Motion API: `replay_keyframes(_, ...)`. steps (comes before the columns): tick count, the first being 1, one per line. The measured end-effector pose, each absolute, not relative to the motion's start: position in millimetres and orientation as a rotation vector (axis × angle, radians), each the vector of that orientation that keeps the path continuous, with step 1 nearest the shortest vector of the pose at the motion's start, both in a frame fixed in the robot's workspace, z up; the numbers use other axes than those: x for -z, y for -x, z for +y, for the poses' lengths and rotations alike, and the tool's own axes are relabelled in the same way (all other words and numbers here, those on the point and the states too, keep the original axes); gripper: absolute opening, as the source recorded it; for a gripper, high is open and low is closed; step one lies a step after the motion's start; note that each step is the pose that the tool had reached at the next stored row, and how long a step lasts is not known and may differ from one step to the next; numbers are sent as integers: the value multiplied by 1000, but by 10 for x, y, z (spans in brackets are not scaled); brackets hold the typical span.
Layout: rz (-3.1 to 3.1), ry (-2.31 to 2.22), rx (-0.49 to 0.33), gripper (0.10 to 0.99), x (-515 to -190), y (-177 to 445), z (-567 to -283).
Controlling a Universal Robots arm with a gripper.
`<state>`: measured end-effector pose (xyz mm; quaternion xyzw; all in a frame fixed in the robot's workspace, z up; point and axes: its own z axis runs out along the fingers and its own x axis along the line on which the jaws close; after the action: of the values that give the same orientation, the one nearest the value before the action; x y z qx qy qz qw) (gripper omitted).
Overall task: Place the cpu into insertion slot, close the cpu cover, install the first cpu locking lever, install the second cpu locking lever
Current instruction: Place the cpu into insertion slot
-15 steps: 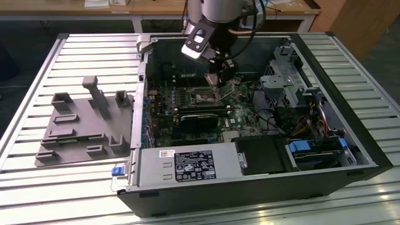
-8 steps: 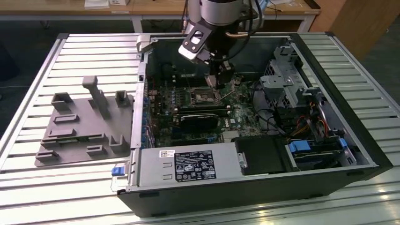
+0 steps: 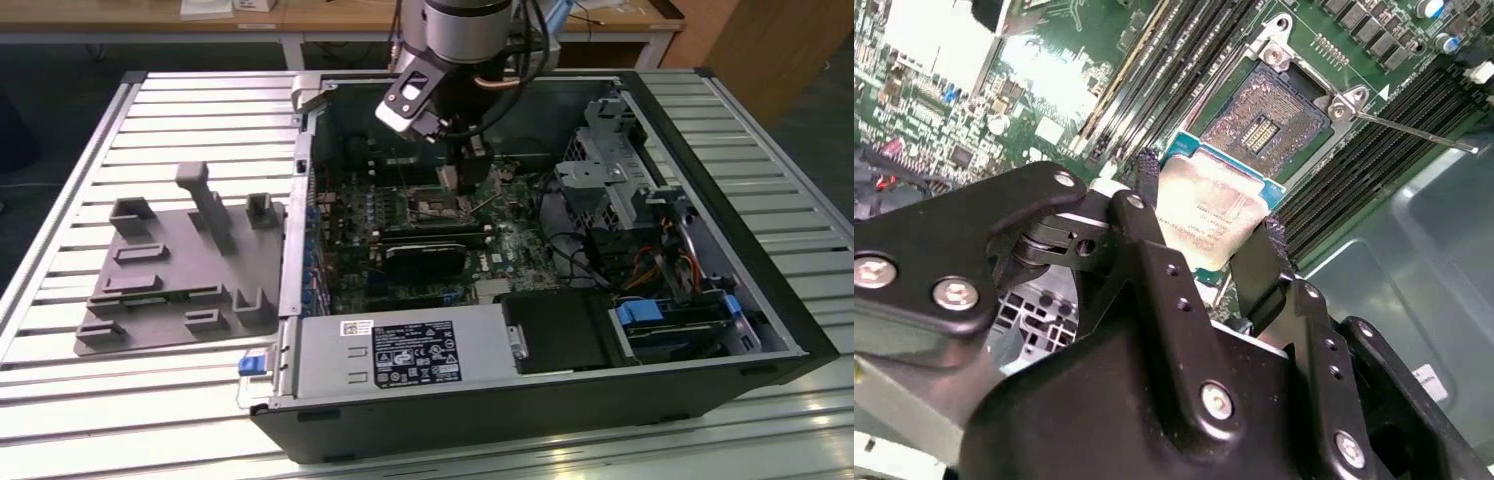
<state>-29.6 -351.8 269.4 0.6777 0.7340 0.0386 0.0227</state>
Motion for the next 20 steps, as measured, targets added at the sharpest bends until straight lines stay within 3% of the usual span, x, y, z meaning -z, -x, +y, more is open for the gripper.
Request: replay_keyframes(20, 2222, -2150, -118, 533, -2349, 381, -3396)
